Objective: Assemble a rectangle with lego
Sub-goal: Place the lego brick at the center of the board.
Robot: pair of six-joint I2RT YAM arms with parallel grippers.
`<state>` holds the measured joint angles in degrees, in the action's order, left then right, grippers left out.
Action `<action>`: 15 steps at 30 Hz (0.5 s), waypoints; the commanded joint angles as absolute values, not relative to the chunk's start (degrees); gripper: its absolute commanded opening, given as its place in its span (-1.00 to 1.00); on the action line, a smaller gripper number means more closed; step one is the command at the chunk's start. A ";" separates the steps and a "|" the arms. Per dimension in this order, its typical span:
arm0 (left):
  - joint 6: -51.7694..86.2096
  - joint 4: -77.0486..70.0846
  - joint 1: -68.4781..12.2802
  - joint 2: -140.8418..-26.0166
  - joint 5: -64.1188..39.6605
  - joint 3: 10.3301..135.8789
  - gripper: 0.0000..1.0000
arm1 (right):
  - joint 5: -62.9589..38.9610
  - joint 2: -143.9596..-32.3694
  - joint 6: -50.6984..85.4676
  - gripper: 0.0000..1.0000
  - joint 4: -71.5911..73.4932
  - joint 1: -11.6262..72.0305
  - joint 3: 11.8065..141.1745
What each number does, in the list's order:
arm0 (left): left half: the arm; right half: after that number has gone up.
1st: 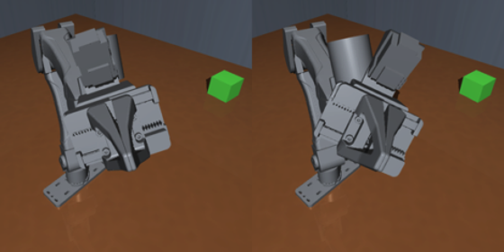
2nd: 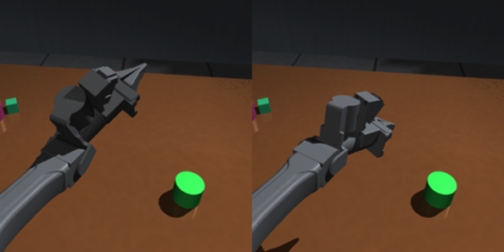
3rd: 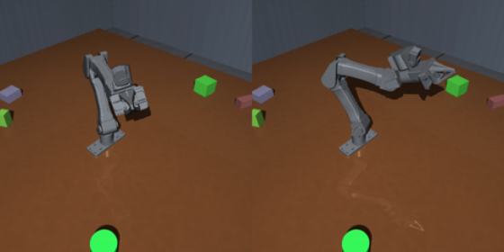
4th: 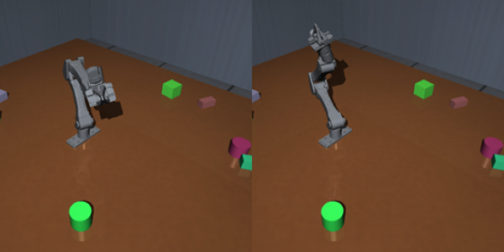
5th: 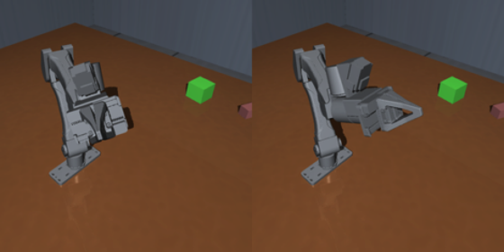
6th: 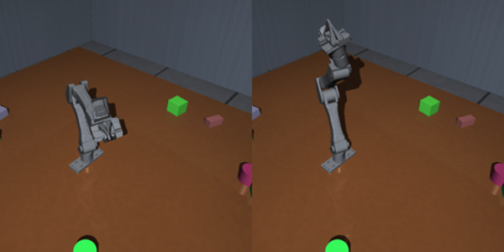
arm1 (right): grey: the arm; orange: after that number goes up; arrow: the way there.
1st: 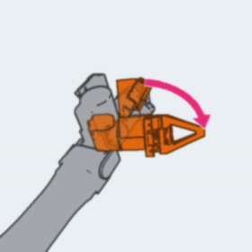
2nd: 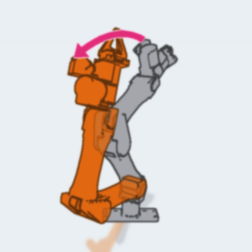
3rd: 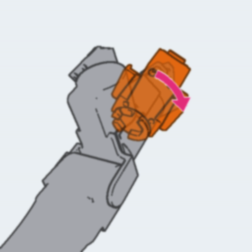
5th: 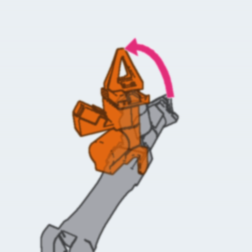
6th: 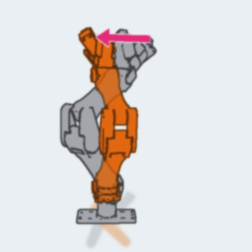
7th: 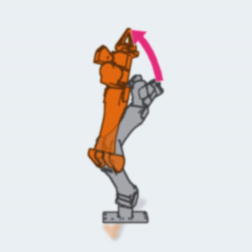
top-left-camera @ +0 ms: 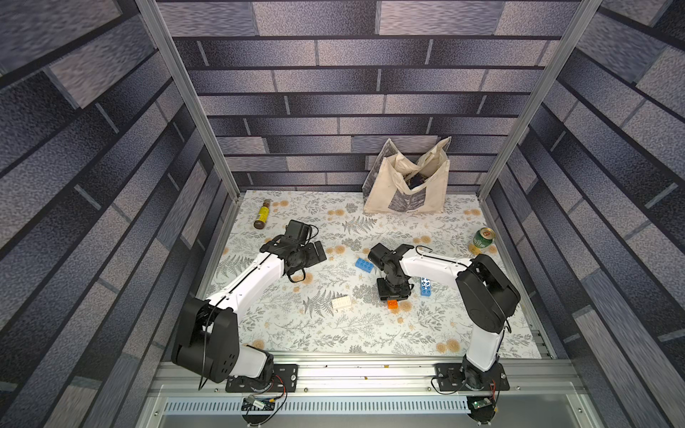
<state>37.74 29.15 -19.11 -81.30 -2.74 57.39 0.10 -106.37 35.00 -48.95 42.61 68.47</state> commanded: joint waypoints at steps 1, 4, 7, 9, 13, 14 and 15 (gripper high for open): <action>37.34 30.75 -19.34 -82.00 -2.11 59.50 1.00 | 0.35 -106.01 36.57 -0.07 -49.13 42.42 68.09; 37.16 30.93 -19.34 -82.00 -1.93 59.68 1.00 | 0.43 -106.58 36.34 -0.08 -49.22 42.41 68.29; 37.22 30.96 -19.34 -82.08 -1.83 59.75 1.00 | 0.29 -106.93 36.36 -0.11 -49.15 42.42 68.38; 37.19 30.96 -19.34 -82.18 -1.77 59.75 1.00 | 0.17 -107.12 36.39 -0.15 -49.23 42.41 68.53; 37.12 31.05 -19.34 -82.30 -1.85 59.94 1.00 | 0.00 -107.25 36.72 -0.18 -49.37 42.37 68.55; 37.08 31.07 -19.34 -82.34 -1.74 59.94 1.00 | 0.04 -107.22 36.76 -0.18 -49.39 42.39 68.51; 37.09 31.10 -19.34 -82.35 -1.76 59.99 1.00 | 0.13 -107.23 36.79 -0.18 -49.39 42.36 68.49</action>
